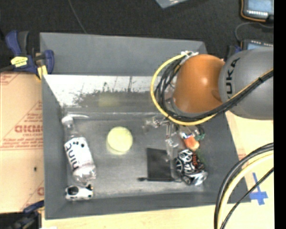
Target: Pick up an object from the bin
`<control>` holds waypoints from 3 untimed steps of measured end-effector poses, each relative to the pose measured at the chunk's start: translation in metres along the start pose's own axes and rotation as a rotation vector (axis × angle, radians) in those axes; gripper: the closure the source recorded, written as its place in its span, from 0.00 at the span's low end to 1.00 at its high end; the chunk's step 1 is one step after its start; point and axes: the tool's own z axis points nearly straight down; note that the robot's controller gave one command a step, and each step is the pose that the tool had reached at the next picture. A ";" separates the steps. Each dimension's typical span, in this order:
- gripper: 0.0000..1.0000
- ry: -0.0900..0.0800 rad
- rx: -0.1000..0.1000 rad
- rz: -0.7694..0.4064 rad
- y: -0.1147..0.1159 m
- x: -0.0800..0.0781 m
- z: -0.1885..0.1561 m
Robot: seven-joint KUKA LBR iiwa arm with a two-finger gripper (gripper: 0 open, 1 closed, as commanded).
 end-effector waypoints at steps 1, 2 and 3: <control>0.00 0.000 0.001 0.199 0.009 0.013 0.033; 1.00 -0.003 0.000 0.035 0.021 0.026 0.061; 1.00 -0.003 0.001 0.035 0.021 0.026 0.061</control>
Offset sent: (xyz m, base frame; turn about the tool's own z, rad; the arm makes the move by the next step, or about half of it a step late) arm -0.0328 0.0085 -0.0619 0.0346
